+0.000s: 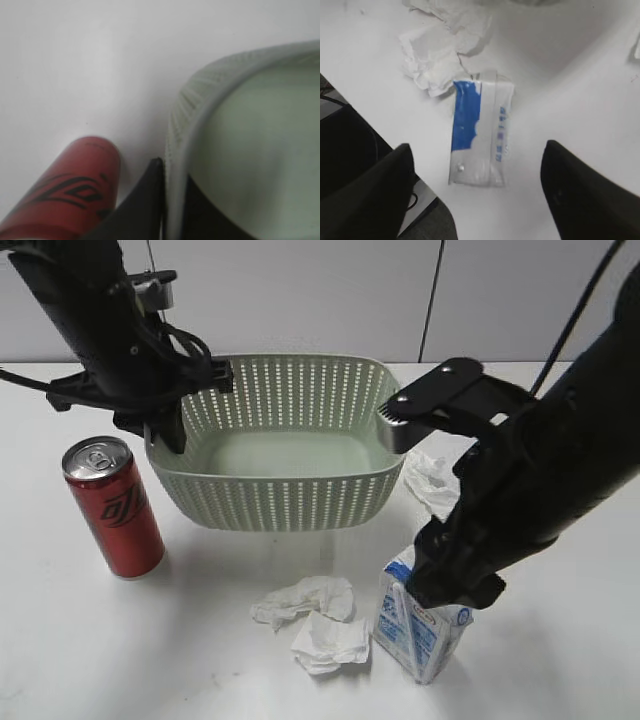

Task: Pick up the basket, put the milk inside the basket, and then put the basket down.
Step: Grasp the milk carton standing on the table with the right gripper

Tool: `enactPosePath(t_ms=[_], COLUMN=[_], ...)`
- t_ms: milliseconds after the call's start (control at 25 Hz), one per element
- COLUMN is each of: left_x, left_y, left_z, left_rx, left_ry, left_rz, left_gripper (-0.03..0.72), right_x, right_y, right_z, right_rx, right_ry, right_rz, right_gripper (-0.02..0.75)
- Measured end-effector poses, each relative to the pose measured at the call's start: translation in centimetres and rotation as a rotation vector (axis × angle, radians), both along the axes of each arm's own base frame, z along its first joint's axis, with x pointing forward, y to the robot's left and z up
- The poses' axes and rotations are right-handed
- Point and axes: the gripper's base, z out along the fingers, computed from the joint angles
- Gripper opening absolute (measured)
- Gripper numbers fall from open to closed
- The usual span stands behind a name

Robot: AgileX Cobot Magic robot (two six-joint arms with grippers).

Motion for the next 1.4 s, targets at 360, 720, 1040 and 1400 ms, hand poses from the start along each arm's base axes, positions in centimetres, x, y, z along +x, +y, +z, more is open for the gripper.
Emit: enactPosePath(t_ms=[360, 720, 1040, 1400], left_x=[0.4, 0.7, 1.1, 1.3], left_y=[-0.2, -0.1, -0.3, -0.5], left_z=[-1.0, -1.5, -2.9, -3.9], left_rx=[0.005, 0.038, 0.051, 0.048], left_ry=[0.006, -0.004, 0.018, 0.046], left_rz=[0.000, -0.013, -0.013, -0.006], left_gripper=[0.008, 0.007, 0.008, 0.008], right_x=[1.6, 2.2, 2.4, 2.3], right_y=[1.3, 1.8, 2.1, 2.2], right_z=[-3.4, -5.3, -6.9, -6.9], right_rx=[-0.060, -0.075, -0.096, -0.081], right_ry=[-0.001, 0.012, 0.056, 0.074], right_rz=[0.007, 0.004, -0.006, -0.040], right_gripper=[0.594, 0.594, 0.548, 0.286])
